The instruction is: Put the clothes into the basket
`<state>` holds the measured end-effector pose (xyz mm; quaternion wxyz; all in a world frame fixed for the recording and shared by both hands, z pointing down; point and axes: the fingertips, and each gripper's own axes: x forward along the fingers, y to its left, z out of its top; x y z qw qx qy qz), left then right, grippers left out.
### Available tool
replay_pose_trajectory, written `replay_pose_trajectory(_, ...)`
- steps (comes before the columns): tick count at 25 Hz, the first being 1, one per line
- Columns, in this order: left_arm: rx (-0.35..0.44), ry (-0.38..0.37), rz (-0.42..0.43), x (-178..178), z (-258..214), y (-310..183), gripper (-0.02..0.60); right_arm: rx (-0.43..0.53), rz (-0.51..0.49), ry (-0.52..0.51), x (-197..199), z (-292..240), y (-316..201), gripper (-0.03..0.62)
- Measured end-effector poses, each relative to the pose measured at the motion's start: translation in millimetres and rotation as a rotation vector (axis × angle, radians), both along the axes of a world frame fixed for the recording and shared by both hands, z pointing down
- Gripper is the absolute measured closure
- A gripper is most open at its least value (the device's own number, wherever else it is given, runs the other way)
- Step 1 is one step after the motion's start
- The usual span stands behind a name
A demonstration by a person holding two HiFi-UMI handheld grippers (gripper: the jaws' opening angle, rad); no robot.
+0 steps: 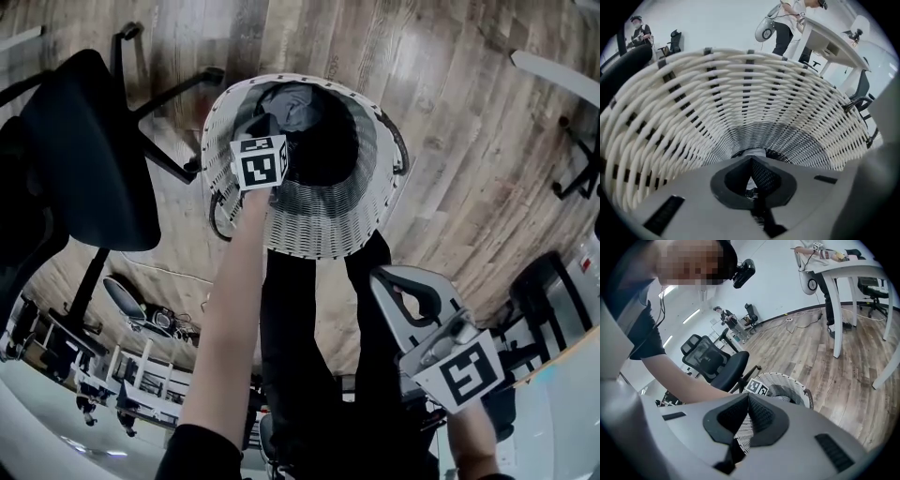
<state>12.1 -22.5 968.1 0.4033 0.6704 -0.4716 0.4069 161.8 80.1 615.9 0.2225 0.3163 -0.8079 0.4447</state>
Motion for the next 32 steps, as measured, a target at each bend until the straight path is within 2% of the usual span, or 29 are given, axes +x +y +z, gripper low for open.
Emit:
replay_pose_trajectory(7, 0.022, 0.029, 0.031, -1, -57, 12, 0.571, 0.079, 0.005, -0.004, -10, -42, -6, 0.579)
replay_pose_trajectory(14, 0.01, 0.049, 0.078, 0, -118, 37, 0.571, 0.158, 0.006, 0.02, -9, -99, -3, 0.579)
replay_pose_trajectory(18, 0.0, 0.073, 0.076, 4, -158, 57, 0.571, 0.189, -0.006, 0.033, -5, -132, 8, 0.579)
replay_pose_trajectory(24, -0.02, 0.083, 0.173, 15, -211, 97, 0.571, 0.251, -0.038, 0.076, 7, -170, 24, 0.579)
replay_pose_trajectory(27, -0.022, 0.099, 0.172, 17, -240, 117, 0.571, 0.269, -0.015, 0.102, 20, -185, 33, 0.579)
replay_pose_trajectory(32, -0.02, 0.104, 0.161, 22, -296, 135, 0.571, 0.326, 0.028, 0.087, 31, -230, 29, 0.579)
